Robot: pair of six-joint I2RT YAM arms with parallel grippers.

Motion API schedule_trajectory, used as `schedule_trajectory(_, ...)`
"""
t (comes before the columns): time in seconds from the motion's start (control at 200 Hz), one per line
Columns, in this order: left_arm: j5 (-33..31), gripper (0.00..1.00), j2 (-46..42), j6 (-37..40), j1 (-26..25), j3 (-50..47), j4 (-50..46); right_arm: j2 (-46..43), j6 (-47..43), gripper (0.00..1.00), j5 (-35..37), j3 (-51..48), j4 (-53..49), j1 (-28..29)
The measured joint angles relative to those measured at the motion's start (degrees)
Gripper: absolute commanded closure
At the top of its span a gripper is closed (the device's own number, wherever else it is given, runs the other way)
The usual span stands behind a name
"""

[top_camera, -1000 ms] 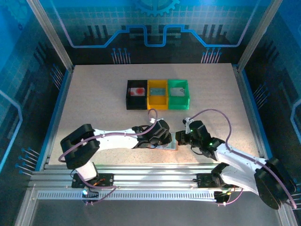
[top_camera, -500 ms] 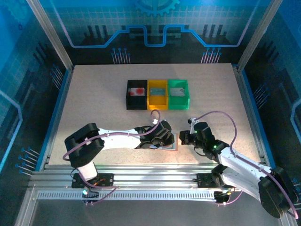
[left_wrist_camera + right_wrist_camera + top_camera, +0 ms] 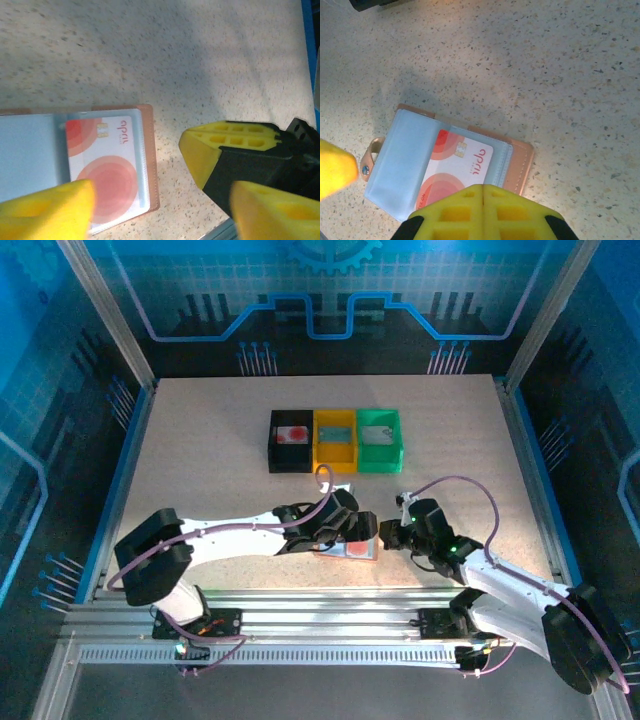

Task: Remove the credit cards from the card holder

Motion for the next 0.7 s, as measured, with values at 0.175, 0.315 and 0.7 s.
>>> schedule_trajectory(0.175, -7.13, 0.01, -7.37, 3.26, -0.02, 0.00, -5.16, 1.55, -0.02, 1.00, -0.79, 0.00, 0.85, 0.00)
schedule_trajectory(0.315, -11.02, 0.01, -13.77, 7.04, 0.00, -1.99, -4.57, 1.92, -0.04, 1.00, -1.77, 0.00, 1.53, 0.00)
schedule_trajectory(0.7, -4.24, 0.01, -25.42, 13.11, 0.00, -15.69, 2.89, 5.57, -0.04, 1.00, -4.46, 0.00, 5.22, 0.02)
